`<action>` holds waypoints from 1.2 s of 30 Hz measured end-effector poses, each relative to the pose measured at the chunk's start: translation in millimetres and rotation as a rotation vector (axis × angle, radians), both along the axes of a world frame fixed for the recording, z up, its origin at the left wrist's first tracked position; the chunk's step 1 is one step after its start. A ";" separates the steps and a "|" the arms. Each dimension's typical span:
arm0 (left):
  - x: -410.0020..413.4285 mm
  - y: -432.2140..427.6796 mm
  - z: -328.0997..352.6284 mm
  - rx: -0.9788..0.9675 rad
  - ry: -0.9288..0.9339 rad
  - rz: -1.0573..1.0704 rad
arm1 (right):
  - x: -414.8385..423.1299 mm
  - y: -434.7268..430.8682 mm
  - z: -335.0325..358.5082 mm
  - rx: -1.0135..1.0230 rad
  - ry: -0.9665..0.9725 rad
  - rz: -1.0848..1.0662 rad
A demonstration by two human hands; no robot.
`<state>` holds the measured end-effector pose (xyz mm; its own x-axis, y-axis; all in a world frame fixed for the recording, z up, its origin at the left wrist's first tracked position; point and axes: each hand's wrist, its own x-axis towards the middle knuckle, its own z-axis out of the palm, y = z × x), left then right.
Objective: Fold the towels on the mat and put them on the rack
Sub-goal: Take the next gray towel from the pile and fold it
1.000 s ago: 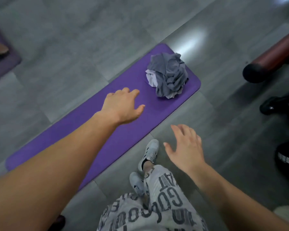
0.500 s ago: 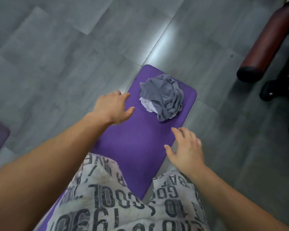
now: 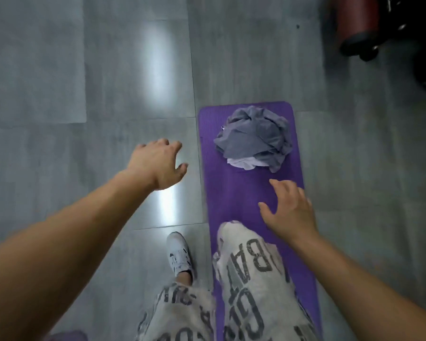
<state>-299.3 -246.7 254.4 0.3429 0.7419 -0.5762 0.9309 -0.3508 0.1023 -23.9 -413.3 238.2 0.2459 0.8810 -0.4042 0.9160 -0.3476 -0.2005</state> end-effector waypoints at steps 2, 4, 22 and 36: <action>-10.8 27.5 -16.9 -0.008 0.048 -0.078 | -14.5 6.1 -14.6 -0.015 0.001 -0.054; -10.7 58.6 -35.2 -0.010 0.081 -0.151 | -23.1 14.0 -32.5 -0.025 0.003 -0.103; 183.0 224.8 -260.2 -0.095 0.032 -0.497 | 45.5 154.9 -235.5 0.039 0.108 -0.697; 325.1 282.0 -432.1 -0.506 -0.306 0.115 | 164.6 268.3 -387.2 -0.074 0.101 -0.838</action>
<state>25.8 35.3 -177.7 0.4822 0.4434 -0.7555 0.8621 -0.0871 0.4992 140.7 -145.0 -149.0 0.7652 0.3941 -0.5091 0.3286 -0.9191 -0.2175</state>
